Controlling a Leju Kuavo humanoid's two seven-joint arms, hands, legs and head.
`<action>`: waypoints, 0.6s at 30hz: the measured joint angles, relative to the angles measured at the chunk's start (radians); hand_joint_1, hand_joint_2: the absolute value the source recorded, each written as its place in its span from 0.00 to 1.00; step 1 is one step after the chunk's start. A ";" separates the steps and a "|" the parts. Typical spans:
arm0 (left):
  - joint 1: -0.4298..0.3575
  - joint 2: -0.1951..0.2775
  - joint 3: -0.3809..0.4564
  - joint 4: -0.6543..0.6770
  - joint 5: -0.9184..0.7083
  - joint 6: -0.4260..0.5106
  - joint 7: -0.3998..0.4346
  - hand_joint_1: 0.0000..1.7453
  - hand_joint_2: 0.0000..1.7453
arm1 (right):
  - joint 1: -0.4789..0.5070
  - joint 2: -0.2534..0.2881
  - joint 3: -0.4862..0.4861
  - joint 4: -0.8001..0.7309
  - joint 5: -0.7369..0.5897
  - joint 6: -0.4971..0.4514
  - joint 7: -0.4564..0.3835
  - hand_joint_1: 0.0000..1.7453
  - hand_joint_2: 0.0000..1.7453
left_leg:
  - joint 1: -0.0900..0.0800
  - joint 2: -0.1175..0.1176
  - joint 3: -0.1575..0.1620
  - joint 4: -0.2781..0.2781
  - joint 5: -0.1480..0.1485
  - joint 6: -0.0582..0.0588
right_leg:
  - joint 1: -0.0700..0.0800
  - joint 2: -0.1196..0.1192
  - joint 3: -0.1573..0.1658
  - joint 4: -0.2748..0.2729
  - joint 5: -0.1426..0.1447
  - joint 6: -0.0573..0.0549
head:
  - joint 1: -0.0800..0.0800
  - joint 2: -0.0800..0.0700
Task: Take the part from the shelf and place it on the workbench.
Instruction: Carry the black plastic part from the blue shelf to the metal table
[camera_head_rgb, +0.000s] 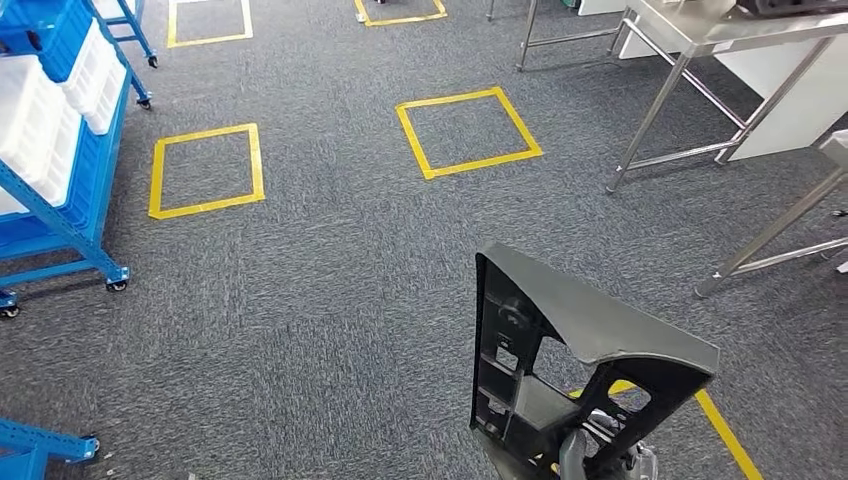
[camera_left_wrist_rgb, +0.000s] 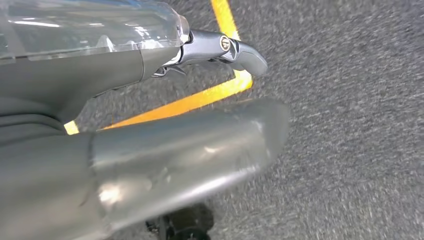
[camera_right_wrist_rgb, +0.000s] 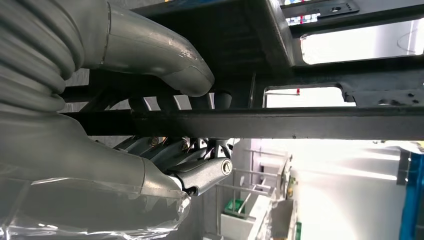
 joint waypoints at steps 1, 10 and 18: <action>0.002 0.000 0.000 0.000 0.000 0.000 0.000 0.00 0.00 | -0.001 0.000 0.000 0.000 0.000 0.000 0.000 1.00 1.00 | -0.003 0.012 -0.001 -0.001 0.001 0.003 | 0.001 -0.031 -0.030 0.062 -0.035 0.003 | 0.004 0.000; 0.002 -0.005 0.000 0.000 0.000 0.000 0.000 0.00 0.00 | -0.006 0.000 0.001 0.002 0.004 -0.009 0.002 1.00 1.00 | -0.018 0.114 0.013 -0.001 -0.014 -0.004 | 0.029 -0.152 0.054 -0.086 0.038 -0.035 | 0.007 0.000; 0.003 -0.005 0.000 0.000 -0.001 -0.002 -0.002 0.00 0.00 | -0.010 0.000 0.007 0.003 0.008 -0.014 0.005 1.00 1.00 | -0.012 0.024 -0.085 0.237 -0.145 -0.034 | 0.013 -0.056 0.065 -0.117 0.057 -0.056 | -0.002 0.000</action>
